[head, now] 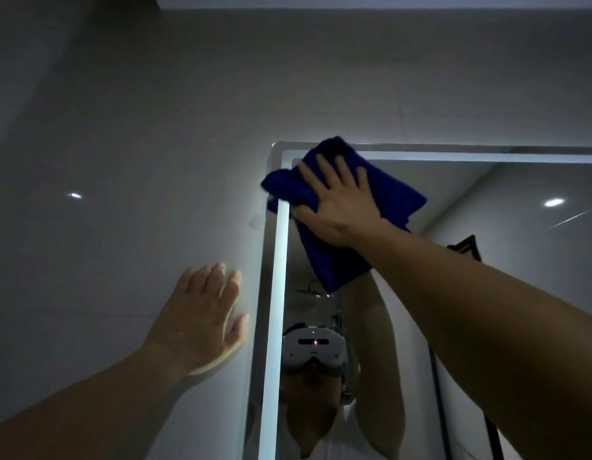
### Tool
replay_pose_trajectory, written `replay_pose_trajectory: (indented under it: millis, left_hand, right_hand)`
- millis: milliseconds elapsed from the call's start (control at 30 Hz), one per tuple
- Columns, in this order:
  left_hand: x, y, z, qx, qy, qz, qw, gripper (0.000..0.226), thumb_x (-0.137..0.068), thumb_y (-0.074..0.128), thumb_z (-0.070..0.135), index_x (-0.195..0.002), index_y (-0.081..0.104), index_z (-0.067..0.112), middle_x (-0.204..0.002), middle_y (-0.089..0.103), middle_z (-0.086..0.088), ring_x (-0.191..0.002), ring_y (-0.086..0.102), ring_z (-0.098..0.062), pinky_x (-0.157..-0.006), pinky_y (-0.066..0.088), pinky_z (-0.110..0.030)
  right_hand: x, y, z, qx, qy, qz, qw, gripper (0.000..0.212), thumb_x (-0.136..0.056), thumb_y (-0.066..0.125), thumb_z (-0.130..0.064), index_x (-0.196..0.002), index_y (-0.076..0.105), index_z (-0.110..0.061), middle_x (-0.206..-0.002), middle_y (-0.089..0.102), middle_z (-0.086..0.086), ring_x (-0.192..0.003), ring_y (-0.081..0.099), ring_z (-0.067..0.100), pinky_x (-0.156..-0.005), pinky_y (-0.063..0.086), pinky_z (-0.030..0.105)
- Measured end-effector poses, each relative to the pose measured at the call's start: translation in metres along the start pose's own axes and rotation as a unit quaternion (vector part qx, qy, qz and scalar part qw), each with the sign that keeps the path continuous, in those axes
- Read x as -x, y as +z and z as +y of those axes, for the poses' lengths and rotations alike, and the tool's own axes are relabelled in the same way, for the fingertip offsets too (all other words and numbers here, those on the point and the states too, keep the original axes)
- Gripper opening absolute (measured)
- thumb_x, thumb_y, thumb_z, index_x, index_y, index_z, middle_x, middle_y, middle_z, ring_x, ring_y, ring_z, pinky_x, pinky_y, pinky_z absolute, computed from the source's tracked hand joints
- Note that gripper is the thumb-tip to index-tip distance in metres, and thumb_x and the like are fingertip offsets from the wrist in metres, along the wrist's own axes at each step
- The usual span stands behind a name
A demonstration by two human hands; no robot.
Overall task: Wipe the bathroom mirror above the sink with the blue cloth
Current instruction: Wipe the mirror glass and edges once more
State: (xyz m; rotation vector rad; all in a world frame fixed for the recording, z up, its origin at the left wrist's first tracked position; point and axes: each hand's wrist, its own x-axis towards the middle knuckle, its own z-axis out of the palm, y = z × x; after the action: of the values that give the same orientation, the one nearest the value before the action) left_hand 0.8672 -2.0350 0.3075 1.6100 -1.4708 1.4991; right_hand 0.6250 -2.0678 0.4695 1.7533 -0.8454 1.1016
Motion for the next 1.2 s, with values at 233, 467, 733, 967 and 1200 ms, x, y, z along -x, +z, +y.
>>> replay_pose_trajectory:
  millis: [233, 467, 733, 967, 1200]
  left_hand:
    - [0.007, 0.003, 0.002, 0.040, -0.013, 0.034, 0.999, 0.068, -0.097, 0.015, 0.056, -0.137, 0.045, 0.010, -0.136, 0.051, -0.021, -0.121, 0.048, -0.040, -0.105, 0.037, -0.054]
    - [0.000, 0.019, -0.007, 0.038, 0.017, 0.076, 0.996, 0.074, -0.094, 0.027, 0.061, -0.157, 0.025, 0.022, -0.165, 0.016, -0.014, -0.152, 0.015, -0.035, -0.118, 0.024, -0.057]
    - [-0.002, 0.024, -0.010, 0.045, 0.011, 0.072, 0.996, 0.072, -0.097, 0.015, 0.060, -0.160, 0.010, 0.025, -0.166, 0.008, -0.011, -0.153, 0.010, -0.032, -0.118, 0.023, -0.057]
    - [0.000, 0.014, -0.005, 0.050, -0.016, 0.023, 0.998, 0.074, -0.096, -0.001, 0.065, -0.158, 0.012, 0.027, -0.166, 0.009, -0.010, -0.153, 0.008, -0.030, -0.120, 0.016, -0.058]
    - [0.022, -0.001, 0.023, 0.159, -0.076, 0.045, 0.983, 0.075, -0.095, -0.002, 0.065, -0.159, 0.005, 0.028, -0.167, -0.005, 0.001, -0.154, -0.004, -0.021, -0.122, 0.006, -0.055]
  right_hand:
    - [0.002, -0.013, 0.071, -0.057, 0.073, -0.015, 0.996, 0.084, -0.083, 0.023, -0.070, -0.156, -0.002, -0.037, -0.166, -0.009, -0.002, -0.151, -0.013, 0.026, -0.118, -0.012, 0.050]
    - [-0.049, -0.014, 0.041, -0.022, 0.159, 0.017, 0.987, 0.075, -0.096, 0.026, -0.066, -0.156, -0.007, -0.036, -0.166, -0.009, 0.002, -0.151, -0.010, 0.032, -0.118, -0.007, 0.056]
    - [0.022, 0.013, -0.024, 0.017, -0.071, 0.013, 0.997, 0.067, -0.097, 0.020, -0.065, -0.155, -0.005, -0.042, -0.166, -0.006, -0.004, -0.151, -0.011, 0.023, -0.120, -0.011, 0.052]
    - [0.109, 0.023, 0.026, -0.006, -0.152, -0.085, 0.985, 0.071, -0.087, 0.015, -0.069, -0.149, -0.015, -0.051, -0.162, -0.020, -0.011, -0.145, -0.032, 0.014, -0.113, -0.028, 0.042]
    - [0.125, 0.023, 0.010, -0.033, 0.104, -0.030, 0.994, 0.073, -0.093, 0.019, -0.067, -0.152, -0.016, -0.043, -0.164, -0.017, -0.001, -0.149, -0.020, 0.026, -0.118, -0.016, 0.053]
